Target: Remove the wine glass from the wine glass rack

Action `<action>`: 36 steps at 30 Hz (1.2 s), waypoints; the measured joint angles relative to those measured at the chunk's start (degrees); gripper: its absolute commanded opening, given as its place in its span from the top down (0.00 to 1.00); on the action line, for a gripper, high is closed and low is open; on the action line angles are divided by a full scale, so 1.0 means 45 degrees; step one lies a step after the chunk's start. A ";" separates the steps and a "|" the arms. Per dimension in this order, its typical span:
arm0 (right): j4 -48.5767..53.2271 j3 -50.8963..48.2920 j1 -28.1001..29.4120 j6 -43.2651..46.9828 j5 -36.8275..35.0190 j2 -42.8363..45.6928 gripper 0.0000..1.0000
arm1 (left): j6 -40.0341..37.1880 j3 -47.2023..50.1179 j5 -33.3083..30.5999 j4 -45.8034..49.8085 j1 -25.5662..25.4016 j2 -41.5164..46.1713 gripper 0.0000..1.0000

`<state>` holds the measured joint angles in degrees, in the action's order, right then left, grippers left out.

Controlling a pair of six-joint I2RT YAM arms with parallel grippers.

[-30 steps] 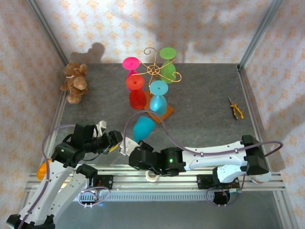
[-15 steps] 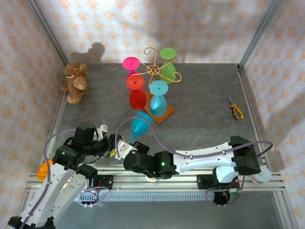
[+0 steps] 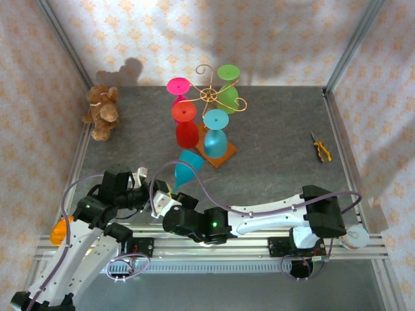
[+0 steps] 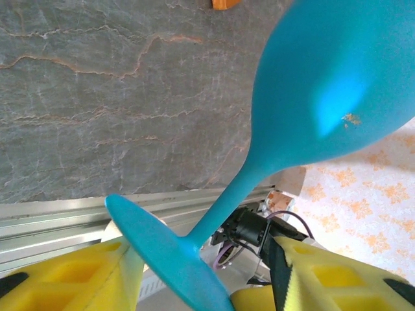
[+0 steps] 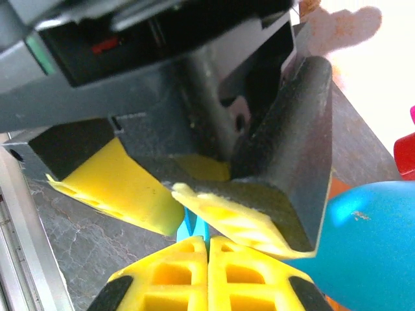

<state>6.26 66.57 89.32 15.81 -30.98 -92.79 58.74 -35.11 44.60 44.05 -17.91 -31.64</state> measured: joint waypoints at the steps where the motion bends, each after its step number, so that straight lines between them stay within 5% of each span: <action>1: -0.0019 0.0000 0.0000 0.0063 0.0000 0.0000 1.00 | 0.0015 0.0034 0.0005 -0.0053 0.0000 0.0000 0.50; 11: -0.0170 0.0000 -0.0015 0.0607 0.0019 0.0019 1.00 | 0.0092 0.0316 0.0000 -0.0539 0.0000 0.0000 0.51; 23: -0.0044 0.0000 -0.0073 0.0981 0.0078 0.0355 1.00 | 0.0617 0.0593 0.0355 -0.1846 0.0000 -0.0287 0.80; 28: 0.0117 0.0000 -0.0136 0.0981 0.0369 0.0374 1.00 | 0.0889 0.0656 0.0602 -0.2472 0.0000 -0.0612 1.00; 36: 0.0646 0.0068 -0.0209 0.0670 0.0690 0.0593 1.00 | 0.1200 0.0821 0.1015 -0.3133 0.0000 -0.0869 1.00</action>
<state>9.17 66.87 88.38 18.83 -27.88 -90.13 64.14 -31.42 49.17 29.95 -17.91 -35.55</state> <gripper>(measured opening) 0.062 0.046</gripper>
